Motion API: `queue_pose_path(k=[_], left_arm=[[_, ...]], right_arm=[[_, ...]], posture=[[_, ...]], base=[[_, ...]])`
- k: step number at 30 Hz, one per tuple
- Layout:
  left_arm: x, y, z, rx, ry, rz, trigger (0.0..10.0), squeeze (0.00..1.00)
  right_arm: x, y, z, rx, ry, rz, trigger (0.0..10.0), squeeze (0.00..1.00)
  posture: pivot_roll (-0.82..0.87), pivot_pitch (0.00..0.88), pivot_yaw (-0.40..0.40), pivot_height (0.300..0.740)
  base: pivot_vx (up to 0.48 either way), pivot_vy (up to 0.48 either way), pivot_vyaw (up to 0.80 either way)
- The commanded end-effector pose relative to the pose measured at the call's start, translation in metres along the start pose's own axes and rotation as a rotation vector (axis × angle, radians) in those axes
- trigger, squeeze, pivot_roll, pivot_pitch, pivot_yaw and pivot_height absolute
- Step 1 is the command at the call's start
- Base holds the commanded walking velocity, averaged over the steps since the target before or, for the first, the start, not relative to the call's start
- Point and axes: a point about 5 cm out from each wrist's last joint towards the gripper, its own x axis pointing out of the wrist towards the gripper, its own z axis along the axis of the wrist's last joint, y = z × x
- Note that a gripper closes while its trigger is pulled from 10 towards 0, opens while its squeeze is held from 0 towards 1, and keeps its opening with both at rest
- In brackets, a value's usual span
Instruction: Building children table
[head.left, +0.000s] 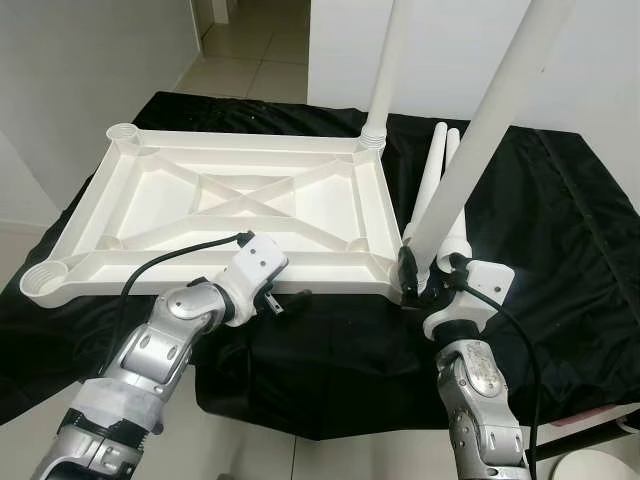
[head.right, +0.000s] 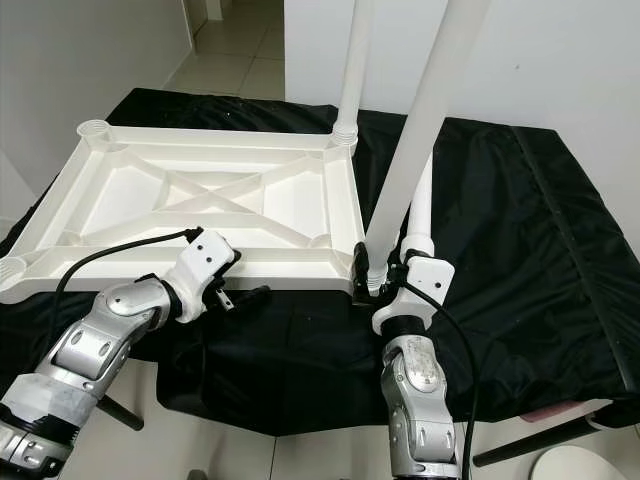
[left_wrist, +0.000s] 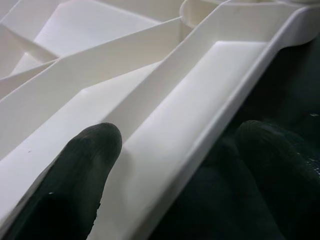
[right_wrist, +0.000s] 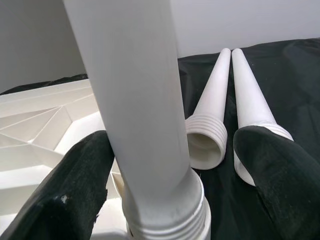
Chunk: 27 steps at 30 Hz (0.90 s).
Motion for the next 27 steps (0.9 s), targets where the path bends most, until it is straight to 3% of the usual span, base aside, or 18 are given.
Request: queue_pose_path(k=[1, 14, 22, 25, 27], left_arm=[[0.0, 0.007, -0.008, -0.011, 0.047, 0.063, 10.0, 0.0], [0.005, 0.013, -0.009, -0.019, 0.067, 0.086, 10.0, 0.0], [0.009, 0.021, -0.013, -0.056, 0.104, 0.134, 10.0, 0.0], [0.009, 0.022, -0.014, -0.062, 0.109, 0.141, 10.0, 0.0], [0.012, 0.032, -0.015, -0.064, 0.142, 0.214, 10.0, 0.0]], right_arm=[[-0.007, -0.006, -0.001, 0.013, 0.004, -0.028, 10.0, 0.0], [-0.008, 0.007, 0.009, 0.098, -0.044, 0.101, 10.0, 0.0], [-0.03, 0.013, -0.002, 0.109, 0.066, 0.28, 10.0, 0.0], [-0.032, 0.012, -0.003, 0.107, 0.074, 0.288, 10.0, 0.0], [-0.03, 0.006, -0.003, 0.097, 0.069, 0.259, 10.0, 0.0]], posture=[[-0.01, 0.089, 0.001, 0.74], [-0.03, 0.09, 0.005, 0.74], [-0.04, 0.091, 0.009, 0.74], [-0.04, 0.091, 0.009, 0.74], [-0.04, 0.089, 0.014, 0.74]], base=[[0.0, 0.0, 0.0], [0.0, 0.0, 0.0], [0.0, 0.0, 0.0], [0.0, 0.0, 0.0], [0.0, 0.0, 0.0]])
